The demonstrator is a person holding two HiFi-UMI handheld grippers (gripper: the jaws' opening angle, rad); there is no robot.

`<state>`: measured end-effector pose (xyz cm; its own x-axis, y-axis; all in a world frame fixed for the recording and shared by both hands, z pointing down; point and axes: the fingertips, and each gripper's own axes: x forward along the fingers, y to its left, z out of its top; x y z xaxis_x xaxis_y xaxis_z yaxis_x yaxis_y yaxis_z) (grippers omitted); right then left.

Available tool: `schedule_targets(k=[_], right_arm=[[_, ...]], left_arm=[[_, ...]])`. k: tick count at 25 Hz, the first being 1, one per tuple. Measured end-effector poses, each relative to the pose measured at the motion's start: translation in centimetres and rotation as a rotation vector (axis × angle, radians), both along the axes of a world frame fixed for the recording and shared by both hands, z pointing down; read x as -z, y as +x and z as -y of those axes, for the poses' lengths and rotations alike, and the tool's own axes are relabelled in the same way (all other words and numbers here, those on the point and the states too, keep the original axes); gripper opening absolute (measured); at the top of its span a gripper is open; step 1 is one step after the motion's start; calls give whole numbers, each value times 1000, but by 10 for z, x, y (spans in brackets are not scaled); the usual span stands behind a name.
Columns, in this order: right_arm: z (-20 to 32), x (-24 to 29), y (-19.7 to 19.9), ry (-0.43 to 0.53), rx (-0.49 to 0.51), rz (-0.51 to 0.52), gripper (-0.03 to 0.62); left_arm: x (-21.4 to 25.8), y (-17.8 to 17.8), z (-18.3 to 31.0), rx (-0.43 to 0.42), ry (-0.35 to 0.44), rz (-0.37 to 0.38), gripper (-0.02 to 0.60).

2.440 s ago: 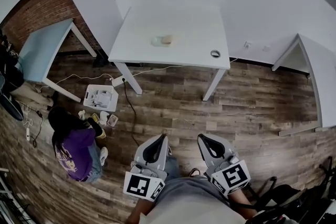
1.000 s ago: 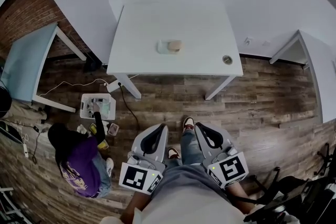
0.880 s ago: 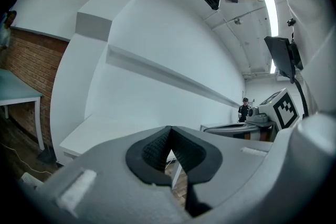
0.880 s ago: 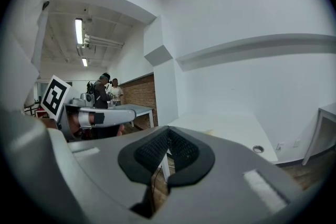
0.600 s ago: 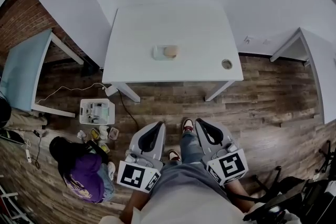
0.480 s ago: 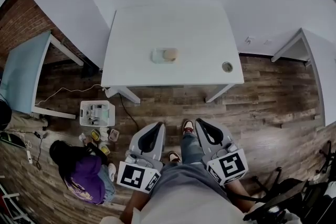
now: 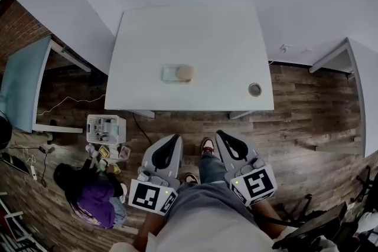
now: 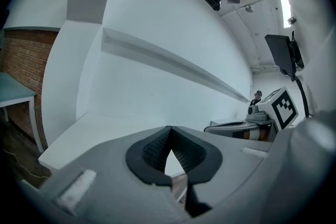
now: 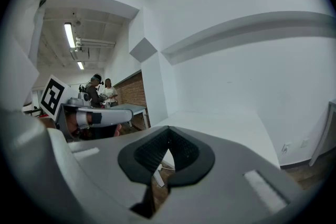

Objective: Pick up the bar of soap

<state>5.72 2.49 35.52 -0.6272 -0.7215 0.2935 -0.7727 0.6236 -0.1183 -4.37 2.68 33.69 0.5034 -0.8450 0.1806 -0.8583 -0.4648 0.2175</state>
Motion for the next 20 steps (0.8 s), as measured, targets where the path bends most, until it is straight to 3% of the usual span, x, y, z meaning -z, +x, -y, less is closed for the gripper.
schedule_targets(k=[11, 20], right_arm=[[72, -9, 32, -3, 29, 11, 3], [95, -5, 40, 13, 47, 18, 3]], left_arm=[[-6, 28, 68, 31, -14, 46, 2], [-11, 32, 91, 52, -26, 68, 2]])
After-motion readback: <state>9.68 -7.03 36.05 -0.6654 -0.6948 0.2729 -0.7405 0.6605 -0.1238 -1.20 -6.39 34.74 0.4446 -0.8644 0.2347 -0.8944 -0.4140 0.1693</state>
